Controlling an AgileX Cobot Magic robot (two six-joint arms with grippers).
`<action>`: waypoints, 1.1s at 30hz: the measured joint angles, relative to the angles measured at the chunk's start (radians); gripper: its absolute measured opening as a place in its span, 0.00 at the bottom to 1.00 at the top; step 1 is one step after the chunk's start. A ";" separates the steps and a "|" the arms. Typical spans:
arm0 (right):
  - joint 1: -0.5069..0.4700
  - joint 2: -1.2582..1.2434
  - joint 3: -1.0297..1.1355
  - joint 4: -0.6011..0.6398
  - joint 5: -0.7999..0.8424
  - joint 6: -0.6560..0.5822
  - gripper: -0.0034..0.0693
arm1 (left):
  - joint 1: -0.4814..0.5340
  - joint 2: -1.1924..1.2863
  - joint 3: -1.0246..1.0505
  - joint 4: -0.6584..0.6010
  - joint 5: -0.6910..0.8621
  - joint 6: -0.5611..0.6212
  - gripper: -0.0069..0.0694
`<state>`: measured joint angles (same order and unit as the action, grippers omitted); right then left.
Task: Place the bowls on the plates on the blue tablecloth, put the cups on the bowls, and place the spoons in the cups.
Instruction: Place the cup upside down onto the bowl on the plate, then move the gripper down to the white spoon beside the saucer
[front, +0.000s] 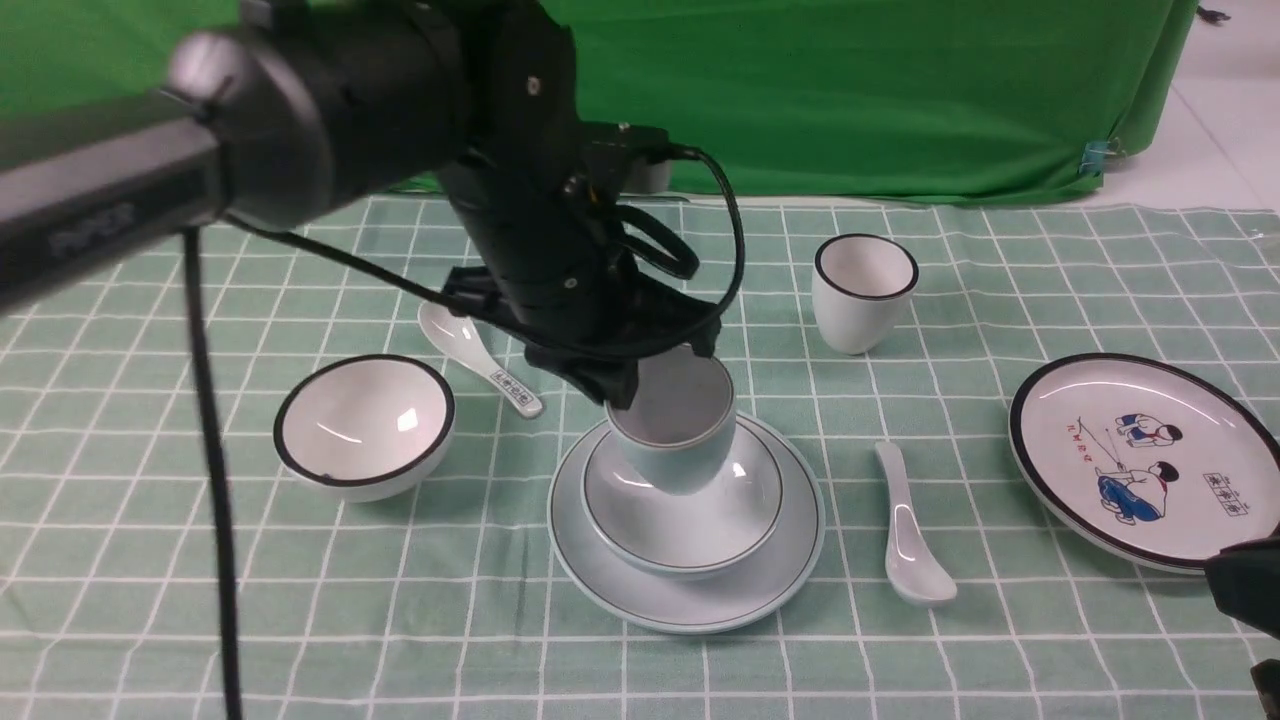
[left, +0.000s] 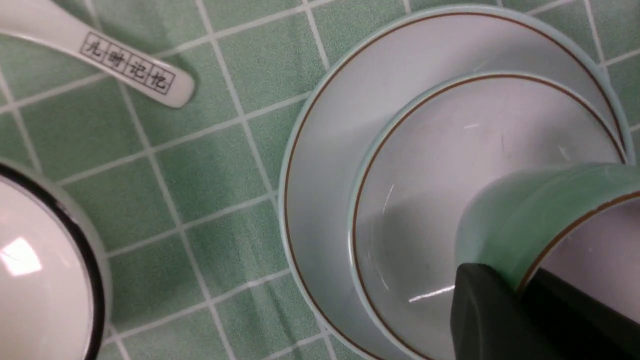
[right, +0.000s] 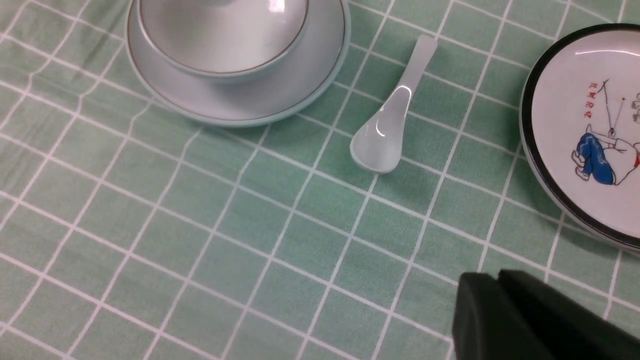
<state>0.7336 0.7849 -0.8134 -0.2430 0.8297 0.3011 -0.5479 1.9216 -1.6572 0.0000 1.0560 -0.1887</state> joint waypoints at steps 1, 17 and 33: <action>0.000 0.000 0.000 0.000 0.000 0.000 0.14 | -0.001 0.016 -0.012 0.000 0.011 0.000 0.12; 0.000 0.000 0.000 0.000 0.000 0.000 0.17 | -0.001 0.095 -0.032 0.008 0.004 0.000 0.15; -0.321 0.473 -0.365 0.152 0.084 -0.217 0.13 | -0.001 -0.187 -0.069 0.137 0.126 0.027 0.24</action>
<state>0.4127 1.2582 -1.1780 -0.0907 0.9135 0.0842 -0.5489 1.7348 -1.7261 0.1370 1.1817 -0.1621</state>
